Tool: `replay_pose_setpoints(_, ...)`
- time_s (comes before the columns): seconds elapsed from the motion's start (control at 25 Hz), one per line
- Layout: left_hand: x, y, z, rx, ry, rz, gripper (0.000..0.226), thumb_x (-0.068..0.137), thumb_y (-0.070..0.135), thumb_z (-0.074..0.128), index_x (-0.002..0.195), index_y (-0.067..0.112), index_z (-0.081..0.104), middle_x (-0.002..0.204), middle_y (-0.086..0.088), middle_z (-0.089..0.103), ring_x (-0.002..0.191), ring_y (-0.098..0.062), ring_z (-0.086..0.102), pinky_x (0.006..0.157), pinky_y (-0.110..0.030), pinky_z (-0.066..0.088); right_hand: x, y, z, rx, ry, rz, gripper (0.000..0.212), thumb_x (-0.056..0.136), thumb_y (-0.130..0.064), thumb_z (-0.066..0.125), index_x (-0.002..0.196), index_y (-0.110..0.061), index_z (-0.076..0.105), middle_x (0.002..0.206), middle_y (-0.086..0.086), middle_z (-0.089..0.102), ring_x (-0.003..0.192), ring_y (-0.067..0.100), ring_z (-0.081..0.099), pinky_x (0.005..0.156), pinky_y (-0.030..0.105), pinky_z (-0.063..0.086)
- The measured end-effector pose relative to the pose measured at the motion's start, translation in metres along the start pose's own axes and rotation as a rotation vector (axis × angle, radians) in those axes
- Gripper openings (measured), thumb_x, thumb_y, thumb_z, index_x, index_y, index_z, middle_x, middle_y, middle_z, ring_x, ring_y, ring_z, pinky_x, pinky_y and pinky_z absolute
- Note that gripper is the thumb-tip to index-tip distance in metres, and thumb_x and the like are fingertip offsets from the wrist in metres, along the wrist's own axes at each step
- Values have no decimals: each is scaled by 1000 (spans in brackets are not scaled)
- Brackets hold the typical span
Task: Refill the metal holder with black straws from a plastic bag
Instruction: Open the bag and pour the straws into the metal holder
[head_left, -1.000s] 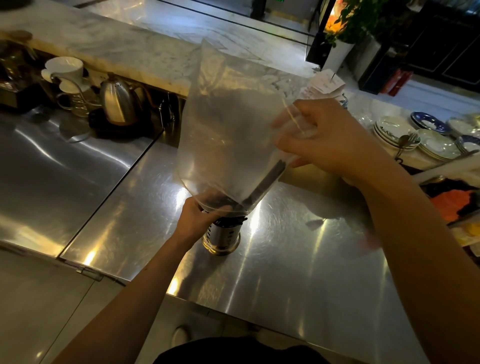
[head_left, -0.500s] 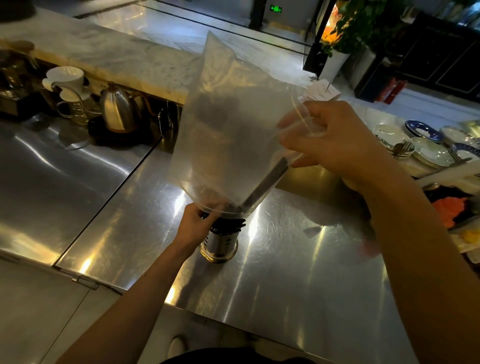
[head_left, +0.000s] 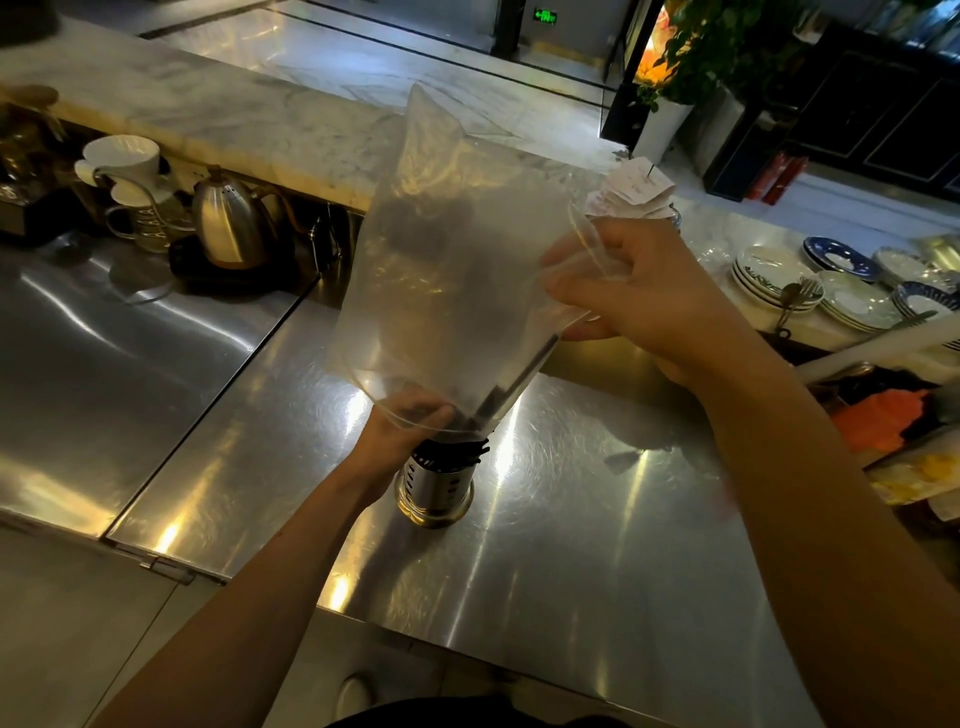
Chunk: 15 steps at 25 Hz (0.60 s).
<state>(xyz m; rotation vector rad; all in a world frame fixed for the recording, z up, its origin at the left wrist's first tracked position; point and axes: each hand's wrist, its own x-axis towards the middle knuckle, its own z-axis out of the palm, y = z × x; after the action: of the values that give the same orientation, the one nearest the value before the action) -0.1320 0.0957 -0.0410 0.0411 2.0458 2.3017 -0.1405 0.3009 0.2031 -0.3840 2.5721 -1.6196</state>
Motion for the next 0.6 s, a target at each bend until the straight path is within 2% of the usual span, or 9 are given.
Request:
replay_pose_setpoints(0.12, 1, -2, -1, 16, -3, 22, 23, 86, 22, 69, 104, 8, 73, 108, -14, 71, 104, -23, 67, 85, -25, 53, 2, -6, -4, -3, 8, -23, 16, 86, -7, 70, 101, -12, 68, 88, -6, 71, 79, 8, 73, 59, 21, 58)
replay_pose_setpoints(0.24, 2, -7, -5, 20, 51, 6, 23, 87, 20, 67, 107, 9, 72, 108, -9, 72, 106, -24, 67, 90, -32, 51, 4, -4, -3, -30, -33, -16, 19, 86, -7, 70, 104, -9, 68, 91, -2, 72, 80, 10, 74, 61, 22, 58)
replay_pose_setpoints(0.36, -1, -7, -5, 24, 62, 39, 27, 85, 23, 67, 108, 10, 73, 108, -6, 73, 106, -21, 67, 87, -28, 51, 6, -4, 0, -11, -19, -15, 16, 86, -7, 70, 102, -12, 69, 89, -5, 72, 81, 10, 74, 61, 23, 58)
replay_pose_setpoints(0.52, -2, -9, -6, -5, 92, 26, 23, 87, 3, 66, 110, 3, 71, 106, -5, 75, 103, -18, 70, 92, -31, 55, 5, -15, -9, -27, 18, -68, 16, 86, -9, 71, 101, -13, 69, 92, -7, 69, 81, 5, 73, 59, 21, 58)
replay_pose_setpoints(0.6, -3, -8, -8, 22, 92, 53, 22, 87, 5, 66, 108, 2, 71, 105, -7, 75, 102, -20, 70, 89, -30, 56, 7, -17, -9, -48, -6, -72, 18, 86, -11, 71, 103, -14, 68, 96, -5, 69, 82, 4, 72, 59, 19, 57)
